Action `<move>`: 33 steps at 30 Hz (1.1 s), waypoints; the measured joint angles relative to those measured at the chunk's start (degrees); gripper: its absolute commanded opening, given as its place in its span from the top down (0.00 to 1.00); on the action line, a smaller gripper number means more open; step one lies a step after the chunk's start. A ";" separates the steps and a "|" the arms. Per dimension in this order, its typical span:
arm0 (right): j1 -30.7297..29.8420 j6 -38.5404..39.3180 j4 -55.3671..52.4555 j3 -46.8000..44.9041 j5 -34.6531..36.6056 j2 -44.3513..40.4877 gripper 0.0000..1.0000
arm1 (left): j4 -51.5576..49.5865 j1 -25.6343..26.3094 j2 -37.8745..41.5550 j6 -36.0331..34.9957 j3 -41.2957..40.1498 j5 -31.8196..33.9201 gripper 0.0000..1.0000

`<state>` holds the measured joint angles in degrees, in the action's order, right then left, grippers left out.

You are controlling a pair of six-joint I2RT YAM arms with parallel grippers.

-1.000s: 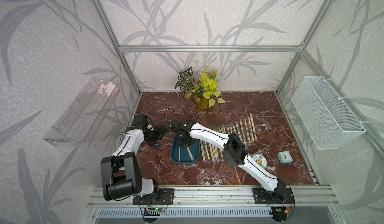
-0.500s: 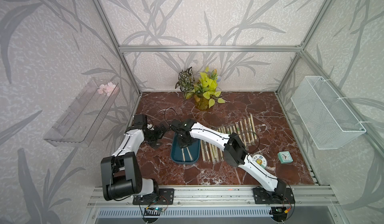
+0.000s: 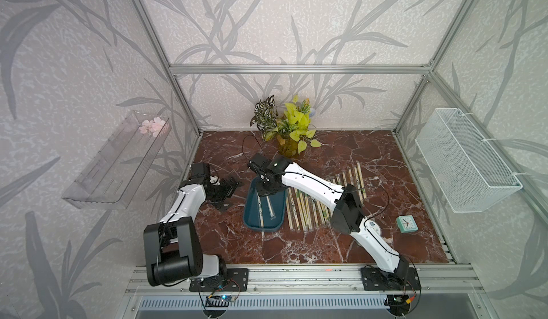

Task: Take the paired disposable chopsticks out of the storage box
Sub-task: Pick up the paired disposable chopsticks from the storage box, then place the paired disposable chopsticks at the center of the board.

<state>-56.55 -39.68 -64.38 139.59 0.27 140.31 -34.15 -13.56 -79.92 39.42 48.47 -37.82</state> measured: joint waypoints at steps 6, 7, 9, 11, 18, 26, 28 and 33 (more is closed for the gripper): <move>0.46 -1.01 3.28 -5.27 -0.94 -5.01 1.00 | -0.02 0.20 0.96 0.00 0.00 -0.33 0.00; 0.81 -1.14 4.17 -7.21 -1.11 -6.36 1.00 | 0.00 0.46 1.09 0.02 0.00 -0.37 0.00; 1.77 -1.29 5.73 -10.99 -1.49 -8.87 1.00 | 0.00 0.74 1.16 0.04 0.02 -0.44 0.00; 3.39 -1.46 7.69 -15.78 -1.79 -12.02 1.00 | -0.02 1.31 1.16 0.09 0.02 -0.50 0.00; 11.41 -1.66 14.51 -34.16 -2.51 -23.85 1.00 | -0.59 5.53 1.53 0.22 1.57 0.15 0.00; 24.57 2.34 18.05 -48.22 -2.71 -32.63 1.00 | -1.40 12.22 1.64 0.28 5.31 2.34 0.00; 27.74 4.33 18.08 -49.11 -2.23 -33.14 1.00 | -1.46 13.25 1.62 0.35 5.73 2.86 0.00; 34.95 10.16 17.99 -49.44 0.63 -33.20 1.00 | -1.42 14.34 1.62 0.96 5.92 3.80 0.00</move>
<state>-21.61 -29.52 -46.39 90.15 0.91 107.11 -35.57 0.78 -78.30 40.38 54.39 -34.02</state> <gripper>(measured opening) 0.080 0.997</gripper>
